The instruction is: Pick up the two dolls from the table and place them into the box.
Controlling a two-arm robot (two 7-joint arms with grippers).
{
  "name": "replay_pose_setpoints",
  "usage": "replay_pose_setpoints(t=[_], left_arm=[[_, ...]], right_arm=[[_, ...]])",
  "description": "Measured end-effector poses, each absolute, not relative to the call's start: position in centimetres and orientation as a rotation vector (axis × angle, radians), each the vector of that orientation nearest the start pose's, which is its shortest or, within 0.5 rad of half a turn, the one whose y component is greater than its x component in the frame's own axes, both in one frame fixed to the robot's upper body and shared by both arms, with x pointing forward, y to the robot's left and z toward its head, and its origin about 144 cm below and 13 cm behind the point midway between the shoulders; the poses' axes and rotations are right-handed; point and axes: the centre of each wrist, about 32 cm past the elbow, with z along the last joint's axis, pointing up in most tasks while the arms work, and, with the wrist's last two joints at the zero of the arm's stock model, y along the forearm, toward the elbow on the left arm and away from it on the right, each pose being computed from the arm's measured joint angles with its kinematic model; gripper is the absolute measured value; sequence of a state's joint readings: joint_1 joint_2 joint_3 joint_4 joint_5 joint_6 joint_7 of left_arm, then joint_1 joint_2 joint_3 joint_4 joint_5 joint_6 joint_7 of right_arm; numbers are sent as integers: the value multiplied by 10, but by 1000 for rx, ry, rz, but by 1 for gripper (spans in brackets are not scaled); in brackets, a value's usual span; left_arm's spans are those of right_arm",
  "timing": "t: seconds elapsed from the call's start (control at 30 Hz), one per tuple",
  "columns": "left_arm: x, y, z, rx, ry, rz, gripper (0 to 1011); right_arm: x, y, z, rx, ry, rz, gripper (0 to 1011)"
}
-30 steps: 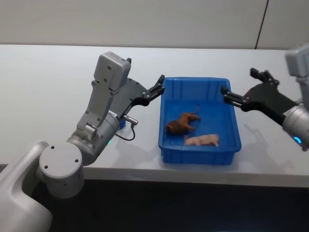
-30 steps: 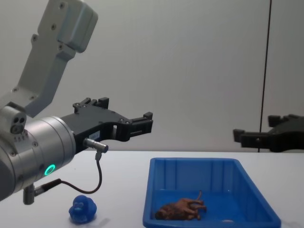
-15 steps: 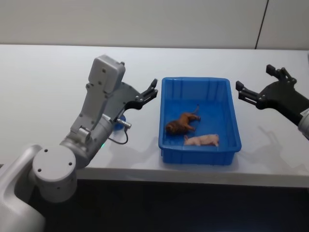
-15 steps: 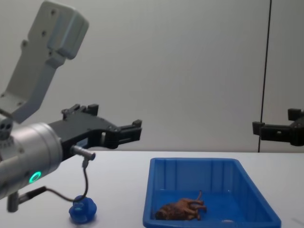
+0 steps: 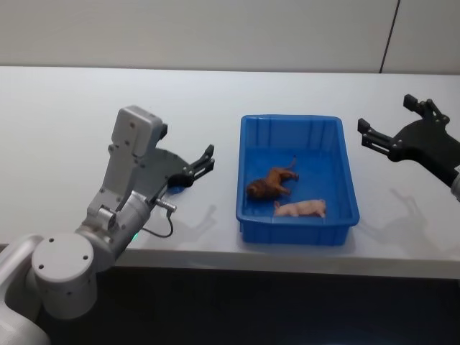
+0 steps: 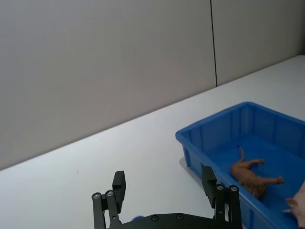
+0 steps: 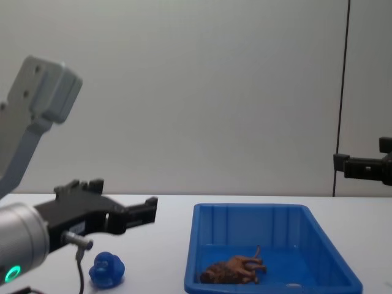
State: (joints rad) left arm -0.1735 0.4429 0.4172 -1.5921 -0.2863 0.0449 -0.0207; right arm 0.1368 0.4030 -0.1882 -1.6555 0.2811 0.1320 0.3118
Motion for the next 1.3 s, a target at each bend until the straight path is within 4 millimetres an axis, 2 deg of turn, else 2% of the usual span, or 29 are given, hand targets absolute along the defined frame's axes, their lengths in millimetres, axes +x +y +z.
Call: replay_pose_setpoints(t=[0.3,0.57,1.3], left_arm=[[490,249,1151,157,-51,1154,1001],[502,263,1138,175,-10,1143,1001],[535,295,1120,245,74,1128,1001]], right_arm=[[487,-279,1212,-104,-106,-1070,1001],[487,-280,1212,-103,-106,-1071,1000],[487,-280,1213,-102,-107,-1072,1001]])
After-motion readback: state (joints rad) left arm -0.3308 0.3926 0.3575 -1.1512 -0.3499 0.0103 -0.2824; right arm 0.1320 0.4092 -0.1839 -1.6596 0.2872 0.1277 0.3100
